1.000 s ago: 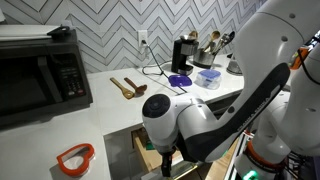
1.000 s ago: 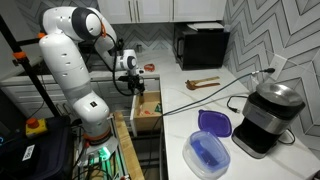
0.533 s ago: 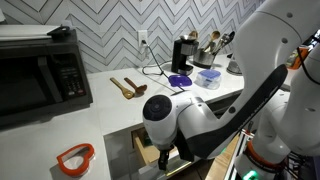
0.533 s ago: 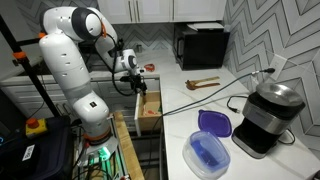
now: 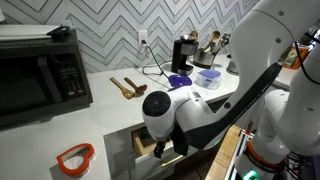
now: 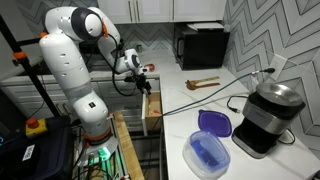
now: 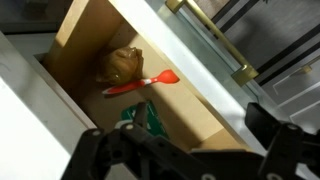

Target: Put the red spoon in the drawer and then close the drawer

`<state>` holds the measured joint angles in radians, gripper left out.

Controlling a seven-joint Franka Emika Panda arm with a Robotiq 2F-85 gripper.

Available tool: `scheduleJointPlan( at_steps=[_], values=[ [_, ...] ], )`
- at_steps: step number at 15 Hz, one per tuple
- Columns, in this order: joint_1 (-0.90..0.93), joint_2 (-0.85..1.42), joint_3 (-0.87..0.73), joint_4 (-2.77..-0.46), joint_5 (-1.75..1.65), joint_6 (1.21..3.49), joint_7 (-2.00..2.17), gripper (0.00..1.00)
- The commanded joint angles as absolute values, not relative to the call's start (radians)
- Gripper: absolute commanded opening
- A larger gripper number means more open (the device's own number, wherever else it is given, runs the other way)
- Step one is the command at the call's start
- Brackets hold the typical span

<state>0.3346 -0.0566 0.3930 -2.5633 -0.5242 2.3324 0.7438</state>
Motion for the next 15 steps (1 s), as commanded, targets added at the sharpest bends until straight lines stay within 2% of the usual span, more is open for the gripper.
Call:
scheduleJointPlan(
  at_steps=[1, 10, 15],
  values=[
    [0.320, -0.028, 0.384, -2.549, -0.605, 2.340, 0.830, 1.00],
    [0.314, -0.012, 0.359, -2.522, -0.748, 2.336, 1.045, 1.00],
    [0.332, -0.038, 0.363, -2.514, -0.660, 2.309, 0.983, 1.00]
  ],
)
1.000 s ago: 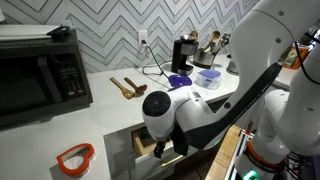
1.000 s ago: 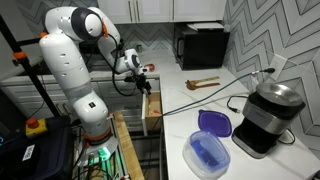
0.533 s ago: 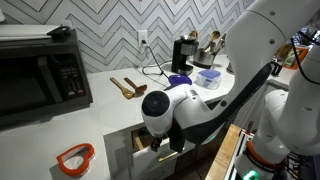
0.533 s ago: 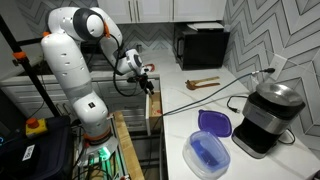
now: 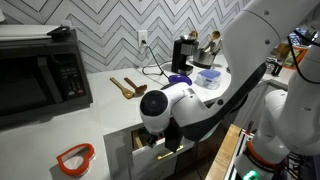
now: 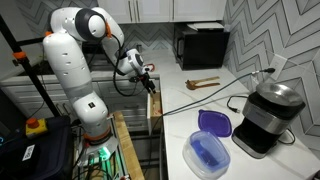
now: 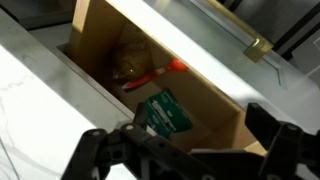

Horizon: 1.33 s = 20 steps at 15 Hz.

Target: Put the red spoon in the drawer and then close the drawer

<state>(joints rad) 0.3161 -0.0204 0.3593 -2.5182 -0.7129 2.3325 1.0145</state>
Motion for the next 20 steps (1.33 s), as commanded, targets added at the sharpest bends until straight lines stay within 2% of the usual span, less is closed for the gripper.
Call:
scheduleJointPlan(
  at_steps=[1, 7, 20],
  values=[
    [0.336, -0.050, 0.365, -2.514, -0.637, 2.300, 0.967, 1.00],
    [0.358, -0.072, 0.389, -2.507, -0.465, 2.173, 0.867, 1.00],
    [0.356, -0.012, 0.389, -2.551, -0.647, 2.348, 1.055, 1.00]
  ],
)
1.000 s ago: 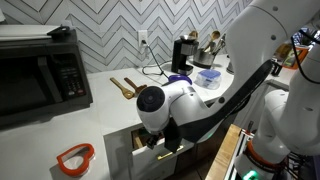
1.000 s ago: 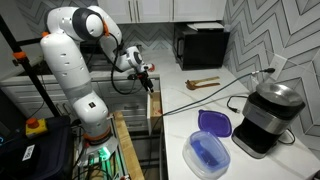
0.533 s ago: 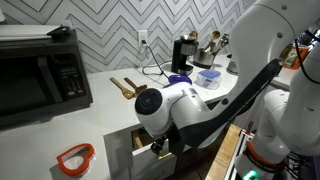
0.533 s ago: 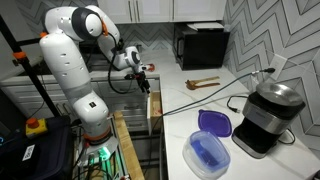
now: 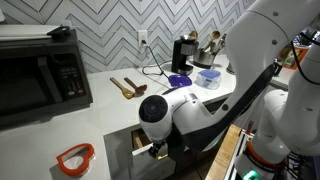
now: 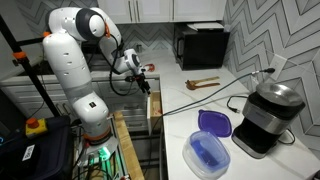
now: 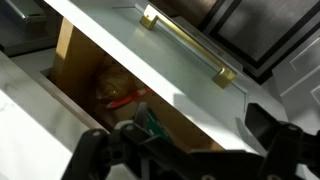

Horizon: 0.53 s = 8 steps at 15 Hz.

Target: Put the red spoon in the drawer and then close the drawer

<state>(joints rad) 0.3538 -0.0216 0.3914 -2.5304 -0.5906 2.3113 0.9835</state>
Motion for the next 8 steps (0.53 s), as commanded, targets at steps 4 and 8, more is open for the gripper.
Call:
scheduleJointPlan(
  at_steps=[4, 8],
  values=[
    [0.359, -0.001, 0.386, -2.545, -0.764, 2.333, 1.147, 1.00],
    [0.358, 0.009, 0.382, -2.542, -0.855, 2.324, 1.225, 1.00]
  ],
)
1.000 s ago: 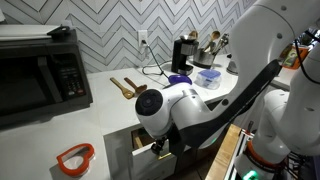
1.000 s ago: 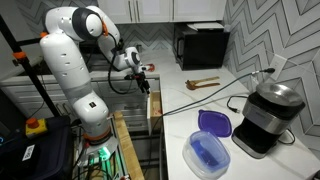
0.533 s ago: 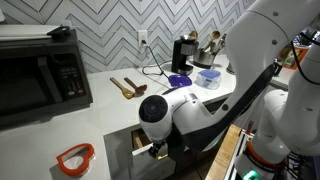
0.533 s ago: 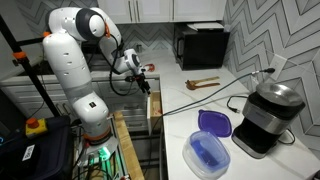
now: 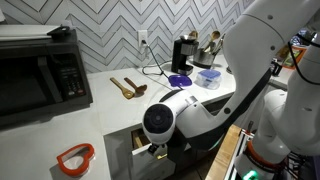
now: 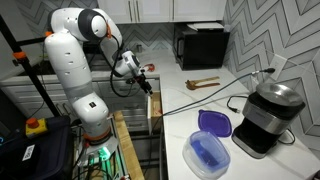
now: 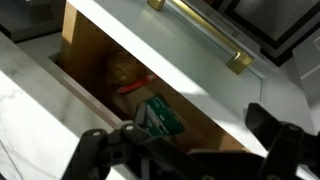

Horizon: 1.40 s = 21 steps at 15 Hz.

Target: Put the red spoon in the drawer and then close the drawer

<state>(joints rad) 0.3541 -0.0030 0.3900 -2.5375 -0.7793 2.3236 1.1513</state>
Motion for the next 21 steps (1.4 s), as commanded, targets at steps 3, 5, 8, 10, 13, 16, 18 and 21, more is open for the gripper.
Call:
scheduleJointPlan(
  at_steps=[3, 5, 8, 10, 13, 16, 18, 21],
  values=[
    [0.355, 0.022, 0.374, -2.536, -0.915, 2.321, 1.271, 1.00],
    [0.356, 0.024, 0.370, -2.528, -0.959, 2.311, 1.297, 1.00],
    [0.354, 0.025, 0.365, -2.522, -1.018, 2.304, 1.332, 1.00],
    [0.354, 0.029, 0.361, -2.516, -1.051, 2.300, 1.356, 1.00],
    [0.351, 0.047, 0.354, -2.506, -1.088, 2.298, 1.384, 1.00],
    [0.350, 0.061, 0.346, -2.501, -1.115, 2.296, 1.413, 1.00],
    [0.350, 0.065, 0.344, -2.498, -1.134, 2.290, 1.432, 1.00],
    [0.351, 0.075, 0.342, -2.492, -1.161, 2.282, 1.458, 1.00]
  ],
)
